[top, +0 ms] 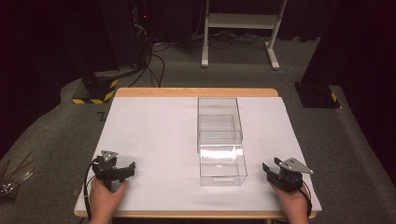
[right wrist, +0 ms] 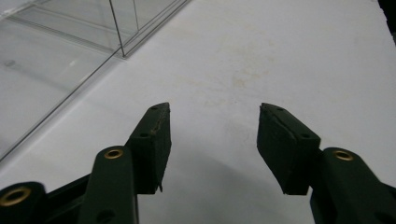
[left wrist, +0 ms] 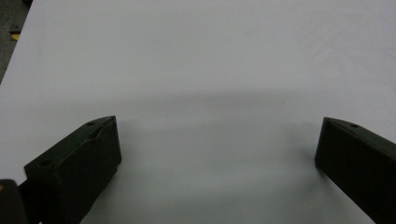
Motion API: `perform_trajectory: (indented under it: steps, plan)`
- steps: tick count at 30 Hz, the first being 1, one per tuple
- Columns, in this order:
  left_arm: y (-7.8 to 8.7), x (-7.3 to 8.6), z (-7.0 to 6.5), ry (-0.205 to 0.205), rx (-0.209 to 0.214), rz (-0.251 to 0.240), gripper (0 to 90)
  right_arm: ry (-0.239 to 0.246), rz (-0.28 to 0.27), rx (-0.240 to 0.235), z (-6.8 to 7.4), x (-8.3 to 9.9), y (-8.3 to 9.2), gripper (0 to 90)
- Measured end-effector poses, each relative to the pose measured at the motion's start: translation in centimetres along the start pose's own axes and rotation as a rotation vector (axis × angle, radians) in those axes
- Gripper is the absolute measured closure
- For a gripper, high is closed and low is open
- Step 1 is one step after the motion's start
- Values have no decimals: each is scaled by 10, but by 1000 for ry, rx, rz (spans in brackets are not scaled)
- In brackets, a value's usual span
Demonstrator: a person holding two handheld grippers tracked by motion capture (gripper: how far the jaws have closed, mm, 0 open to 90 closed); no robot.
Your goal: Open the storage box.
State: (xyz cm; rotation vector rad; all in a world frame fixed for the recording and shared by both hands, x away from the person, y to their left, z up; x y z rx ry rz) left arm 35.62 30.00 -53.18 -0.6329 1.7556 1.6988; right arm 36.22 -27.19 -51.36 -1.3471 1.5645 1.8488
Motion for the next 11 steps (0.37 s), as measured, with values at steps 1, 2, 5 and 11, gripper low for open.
perform_trajectory:
  steps: [1,2,5,11]
  plan:
    - [0,0,0,0,0,0,4,5,2,3,0,0,0,448]
    - [0,0,0,0,0,0,5,5,2,3,0,0,0,448]
    - [0,0,0,0,0,-1,5,-3,31,-11,0,1,-3,409]
    - [0,0,0,0,-2,-2,5,17,65,-15,2,1,-6,396]
Point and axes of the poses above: each handheld gripper's, and its own axes: y roughly backward along the jaws, x roughly out of its underside, z roughly to its left, the point moved 3 cm from there along -y, roughly forward along the jaws
